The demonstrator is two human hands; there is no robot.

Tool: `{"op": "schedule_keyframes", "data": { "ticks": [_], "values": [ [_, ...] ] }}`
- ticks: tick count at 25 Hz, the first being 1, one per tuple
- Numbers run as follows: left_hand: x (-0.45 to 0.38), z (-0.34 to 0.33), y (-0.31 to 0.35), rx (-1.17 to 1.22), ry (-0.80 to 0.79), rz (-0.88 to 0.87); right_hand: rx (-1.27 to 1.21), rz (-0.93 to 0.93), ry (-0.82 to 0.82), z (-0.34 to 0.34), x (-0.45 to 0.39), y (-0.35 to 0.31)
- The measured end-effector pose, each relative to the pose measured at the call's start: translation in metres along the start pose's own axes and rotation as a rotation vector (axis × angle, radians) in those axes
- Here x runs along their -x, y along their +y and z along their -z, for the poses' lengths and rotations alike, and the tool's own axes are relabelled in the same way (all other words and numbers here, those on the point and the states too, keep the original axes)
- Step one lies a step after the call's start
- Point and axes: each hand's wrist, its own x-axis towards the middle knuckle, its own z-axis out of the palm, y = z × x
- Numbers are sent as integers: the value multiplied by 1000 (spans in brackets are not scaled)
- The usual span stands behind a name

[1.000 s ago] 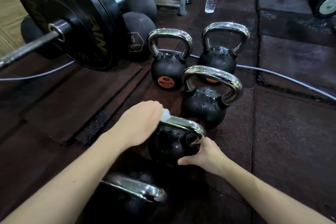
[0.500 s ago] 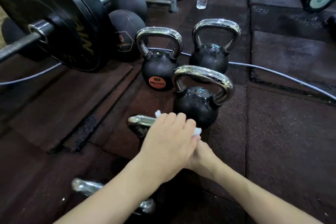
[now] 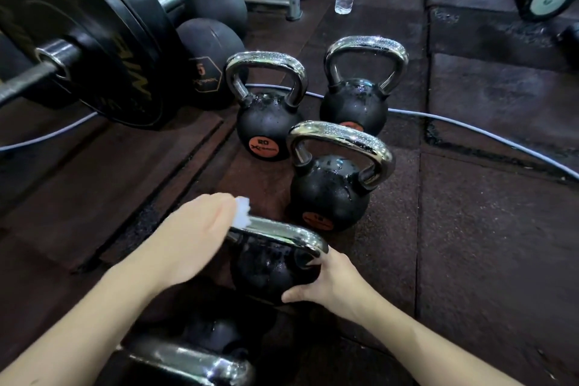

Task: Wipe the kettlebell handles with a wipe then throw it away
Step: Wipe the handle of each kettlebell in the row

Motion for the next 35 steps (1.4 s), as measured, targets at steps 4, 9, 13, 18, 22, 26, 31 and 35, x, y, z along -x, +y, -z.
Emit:
{"op": "schedule_keyframes", "data": {
  "ticks": [4, 9, 13, 18, 22, 26, 31, 35],
  "values": [
    [26, -15, -3, 209, 159, 75, 7, -9, 11, -1, -1, 3],
    [15, -34, 24, -283, 308, -165, 22, -27, 1, -1, -3, 4],
    [-5, -60, 75, -503, 260, -264, 71, -53, 5, 1, 0, 1],
    [-14, -77, 89, -606, 206, -321, 266, -40, -57, 1, -2, -3],
    [-1, -61, 70, -465, 261, -289, 98, -100, -44, 3, -3, -5],
    [9, -43, 43, -332, 339, -122, 152, -81, -94, 32, 9, -2],
    [18, -43, 33, 30, 378, 183, 265, -126, -31, 114, 47, 3],
    [12, -20, 42, 187, 351, 451, 338, -154, -33, 183, 58, -9]
  ]
}}
